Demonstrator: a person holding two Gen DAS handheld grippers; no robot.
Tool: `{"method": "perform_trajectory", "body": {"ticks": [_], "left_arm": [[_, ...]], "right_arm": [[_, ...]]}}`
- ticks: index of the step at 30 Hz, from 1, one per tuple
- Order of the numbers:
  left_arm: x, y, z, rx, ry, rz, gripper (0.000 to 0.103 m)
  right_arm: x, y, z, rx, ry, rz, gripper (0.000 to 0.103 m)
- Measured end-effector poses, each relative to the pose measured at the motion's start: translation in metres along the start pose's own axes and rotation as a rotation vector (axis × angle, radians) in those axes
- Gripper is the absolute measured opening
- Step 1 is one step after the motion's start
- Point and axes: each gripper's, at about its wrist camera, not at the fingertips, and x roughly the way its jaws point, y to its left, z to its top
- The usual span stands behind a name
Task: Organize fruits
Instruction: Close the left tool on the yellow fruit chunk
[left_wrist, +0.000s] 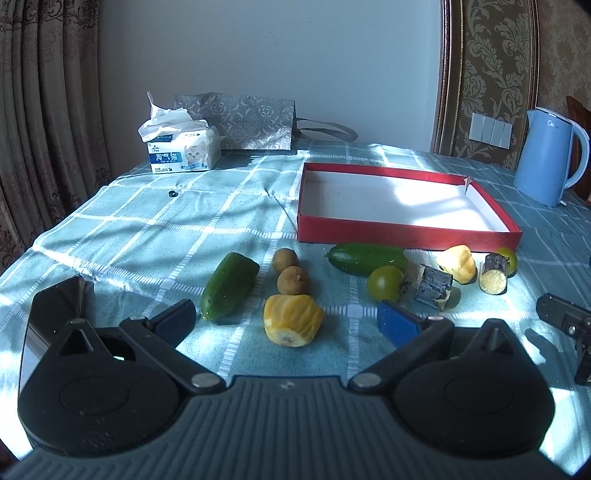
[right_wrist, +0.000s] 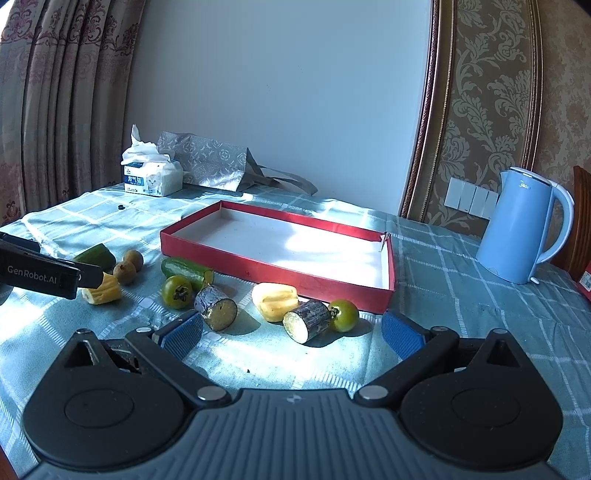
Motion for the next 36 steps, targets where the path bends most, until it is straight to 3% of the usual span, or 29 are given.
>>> {"method": "perform_trajectory", "body": {"ticks": [7, 9, 11, 16, 20, 24, 36], "left_arm": [[0.015, -0.008, 0.005, 0.058, 0.042, -0.018, 0.100], [0.021, -0.007, 0.006, 0.063, 0.060, -0.009, 0.084], [0.027, -0.001, 0.007, 0.040, 0.077, -0.017, 0.077], [0.040, 0.003, 0.008, 0.040, 0.114, -0.015, 0.076], [0.047, -0.002, 0.008, 0.059, 0.139, -0.027, 0.063], [0.057, -0.006, 0.007, 0.067, 0.164, -0.018, 0.042], [0.059, -0.005, 0.007, 0.051, 0.174, -0.027, 0.040]], "right_arm": [[0.005, -0.014, 0.003, 0.035, 0.001, -0.011, 0.103], [0.007, -0.014, 0.002, 0.035, 0.004, -0.015, 0.103], [0.010, -0.014, 0.001, 0.033, 0.010, -0.014, 0.103], [0.014, -0.011, -0.001, 0.020, 0.020, -0.008, 0.103], [0.018, -0.011, -0.001, 0.021, 0.026, -0.008, 0.103], [0.019, -0.015, -0.001, 0.027, 0.029, -0.006, 0.103], [0.022, -0.022, -0.002, 0.043, 0.031, 0.005, 0.103]]}}
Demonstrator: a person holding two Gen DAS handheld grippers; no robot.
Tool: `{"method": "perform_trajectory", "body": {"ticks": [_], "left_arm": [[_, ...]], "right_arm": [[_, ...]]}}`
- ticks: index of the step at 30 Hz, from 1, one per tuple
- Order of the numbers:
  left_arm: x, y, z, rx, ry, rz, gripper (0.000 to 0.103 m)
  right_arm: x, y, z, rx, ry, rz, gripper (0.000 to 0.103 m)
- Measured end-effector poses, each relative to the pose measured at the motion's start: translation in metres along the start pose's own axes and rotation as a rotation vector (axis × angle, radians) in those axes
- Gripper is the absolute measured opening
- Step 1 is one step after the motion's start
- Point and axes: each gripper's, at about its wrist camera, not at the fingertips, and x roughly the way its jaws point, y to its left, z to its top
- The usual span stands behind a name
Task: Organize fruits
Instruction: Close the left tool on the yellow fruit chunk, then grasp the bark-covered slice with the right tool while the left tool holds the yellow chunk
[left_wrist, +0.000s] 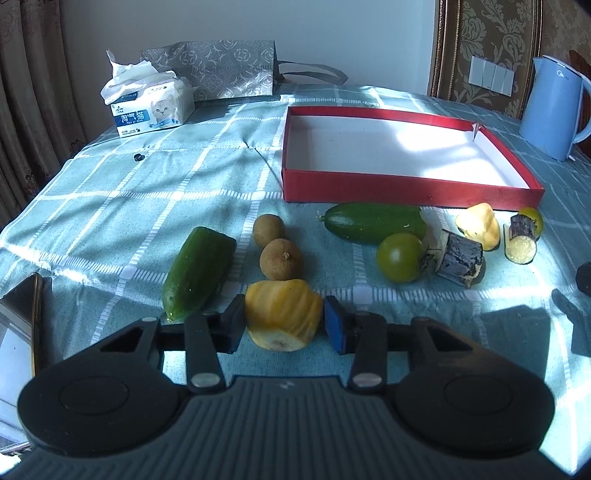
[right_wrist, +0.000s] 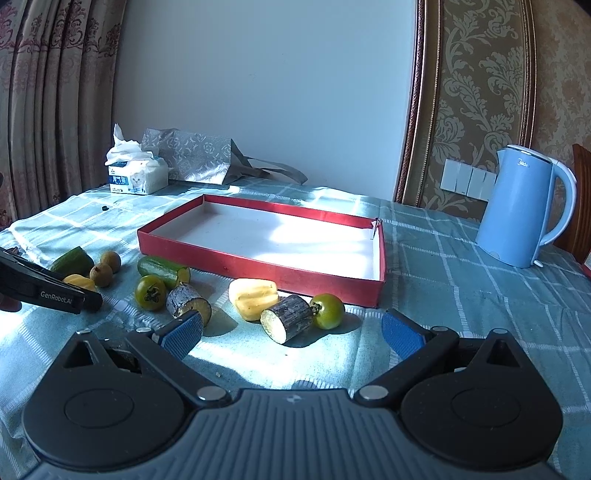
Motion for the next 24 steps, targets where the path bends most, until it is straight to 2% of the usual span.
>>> {"method": "perform_trajectory", "body": {"ticks": [6, 13, 19, 21, 23, 24], "left_arm": [[-0.007, 0.010, 0.001, -0.059, -0.012, -0.069, 0.040], [-0.023, 0.004, 0.002, -0.031, -0.066, -0.014, 0.040], [-0.039, 0.001, 0.002, -0.024, -0.112, 0.008, 0.040], [-0.041, 0.002, 0.003, -0.026, -0.117, 0.010, 0.040], [-0.042, 0.003, 0.003, -0.025, -0.119, 0.017, 0.040], [-0.043, 0.004, 0.003, -0.022, -0.122, 0.022, 0.040]], "right_arm": [[0.002, 0.001, -0.001, -0.008, 0.006, 0.014, 0.103], [0.006, 0.003, -0.001, -0.023, 0.010, 0.033, 0.103], [0.018, 0.002, -0.001, -0.014, 0.026, 0.110, 0.102], [0.022, 0.006, 0.002, -0.019, 0.029, 0.147, 0.095], [0.028, 0.013, 0.004, -0.033, 0.036, 0.168, 0.083], [0.033, 0.018, 0.005, -0.049, 0.045, 0.178, 0.082]]}}
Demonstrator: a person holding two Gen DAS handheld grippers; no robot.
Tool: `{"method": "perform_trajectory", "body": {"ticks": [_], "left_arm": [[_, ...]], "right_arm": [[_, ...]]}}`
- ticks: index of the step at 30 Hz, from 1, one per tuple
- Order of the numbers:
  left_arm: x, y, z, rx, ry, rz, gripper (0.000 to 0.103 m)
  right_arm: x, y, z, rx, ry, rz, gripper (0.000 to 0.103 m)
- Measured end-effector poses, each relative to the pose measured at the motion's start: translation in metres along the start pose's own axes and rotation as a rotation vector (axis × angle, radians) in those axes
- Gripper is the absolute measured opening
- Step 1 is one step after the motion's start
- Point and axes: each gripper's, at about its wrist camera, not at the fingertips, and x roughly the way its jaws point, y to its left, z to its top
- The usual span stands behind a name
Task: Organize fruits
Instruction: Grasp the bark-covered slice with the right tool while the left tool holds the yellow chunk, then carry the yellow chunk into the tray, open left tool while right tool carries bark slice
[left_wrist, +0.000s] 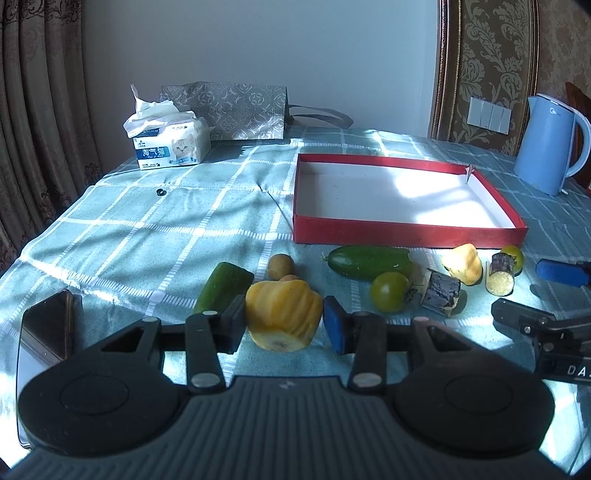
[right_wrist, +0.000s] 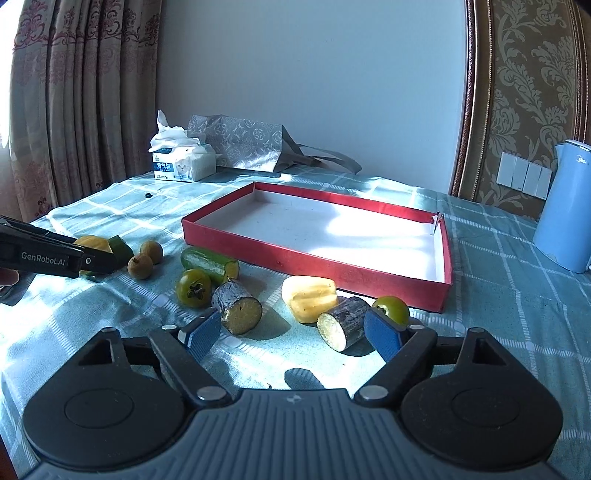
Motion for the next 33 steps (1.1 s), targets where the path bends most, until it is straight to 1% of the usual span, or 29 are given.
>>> {"method": "perform_trajectory", "body": {"ticks": [3, 5, 7, 12, 16, 20, 24, 33], "left_arm": [[-0.003, 0.002, 0.000, 0.010, -0.011, 0.013, 0.040], [-0.005, 0.003, 0.000, 0.010, -0.015, 0.015, 0.040], [-0.005, 0.005, 0.001, 0.007, -0.016, 0.017, 0.040], [-0.004, 0.008, 0.000, 0.004, -0.015, 0.017, 0.040], [-0.002, 0.007, 0.000, 0.008, -0.012, 0.015, 0.040], [-0.002, 0.006, -0.001, 0.013, -0.011, 0.014, 0.040], [-0.001, 0.007, 0.000, 0.010, -0.012, 0.016, 0.040], [-0.005, 0.000, 0.004, 0.028, -0.027, 0.008, 0.040]], "right_arm": [[0.017, 0.008, 0.005, -0.033, 0.023, 0.061, 0.077], [0.027, 0.010, 0.009, -0.035, 0.041, 0.110, 0.065], [0.037, 0.013, 0.014, -0.040, 0.055, 0.144, 0.058], [0.059, 0.019, 0.019, -0.096, 0.100, 0.152, 0.057], [0.072, 0.019, 0.019, -0.100, 0.142, 0.179, 0.040], [0.075, 0.020, 0.019, -0.124, 0.145, 0.177, 0.040], [0.069, 0.023, 0.017, -0.149, 0.119, 0.151, 0.039], [0.044, 0.015, 0.015, -0.108, 0.072, 0.138, 0.039]]}}
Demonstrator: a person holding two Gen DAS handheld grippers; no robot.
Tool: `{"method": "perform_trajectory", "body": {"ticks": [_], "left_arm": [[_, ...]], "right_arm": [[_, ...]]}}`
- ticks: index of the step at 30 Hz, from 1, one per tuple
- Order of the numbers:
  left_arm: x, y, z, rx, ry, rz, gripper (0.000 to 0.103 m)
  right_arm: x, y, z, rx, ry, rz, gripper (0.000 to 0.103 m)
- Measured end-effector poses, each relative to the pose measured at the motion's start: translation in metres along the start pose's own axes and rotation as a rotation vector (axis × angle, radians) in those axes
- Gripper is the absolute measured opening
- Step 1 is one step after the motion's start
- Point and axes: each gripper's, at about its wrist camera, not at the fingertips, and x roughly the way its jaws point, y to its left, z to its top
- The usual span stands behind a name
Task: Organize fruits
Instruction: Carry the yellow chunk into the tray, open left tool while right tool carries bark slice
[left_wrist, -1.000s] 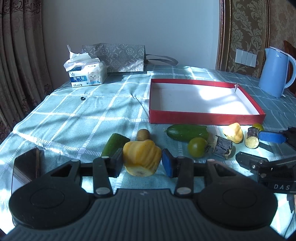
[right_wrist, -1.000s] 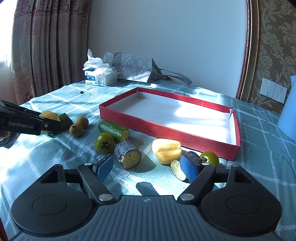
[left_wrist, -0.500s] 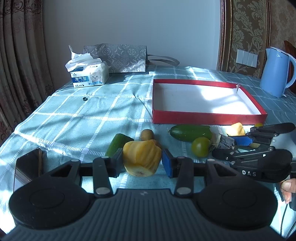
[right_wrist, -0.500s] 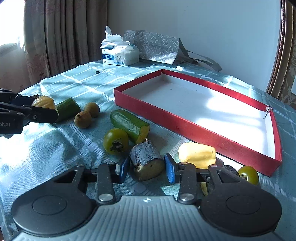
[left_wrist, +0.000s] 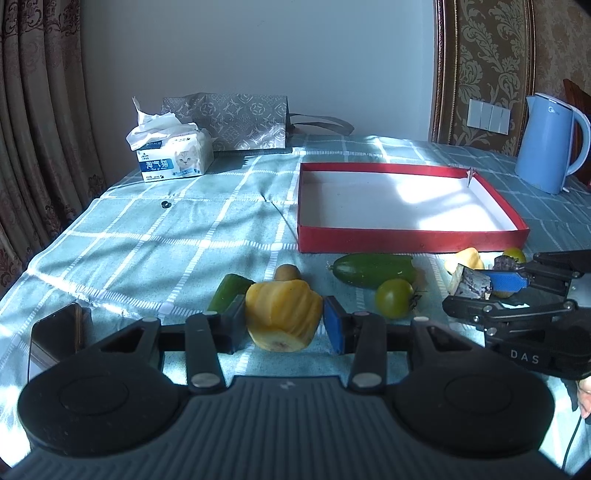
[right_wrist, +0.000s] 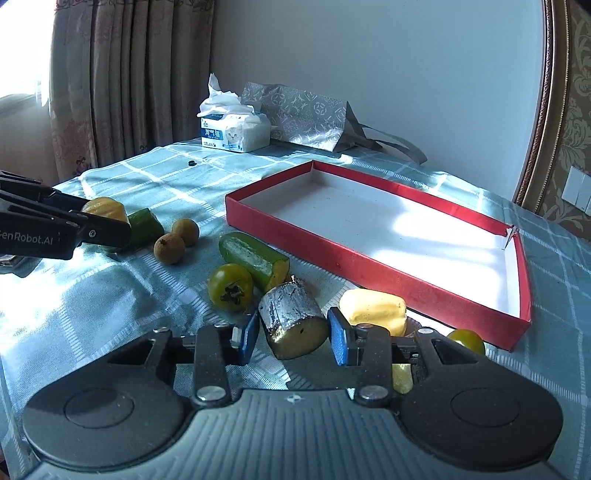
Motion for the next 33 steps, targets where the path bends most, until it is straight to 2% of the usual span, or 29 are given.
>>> {"method": "perform_trajectory", "body": {"ticks": [8, 13, 24, 33], "left_arm": [[-0.005, -0.014, 0.009, 0.027, -0.024, -0.020, 0.040], [0.002, -0.025, 0.029, 0.045, -0.043, -0.041, 0.040], [0.032, -0.061, 0.089, 0.114, -0.103, -0.044, 0.040], [0.074, -0.080, 0.113, 0.133, -0.073, 0.001, 0.040]], "right_arm": [[-0.030, -0.002, -0.012, 0.028, -0.040, -0.021, 0.039], [-0.050, -0.005, -0.020, 0.052, -0.064, -0.028, 0.039], [-0.097, -0.019, -0.029, 0.088, -0.123, -0.057, 0.039], [-0.107, -0.031, -0.033, 0.101, -0.126, -0.082, 0.039]]}}
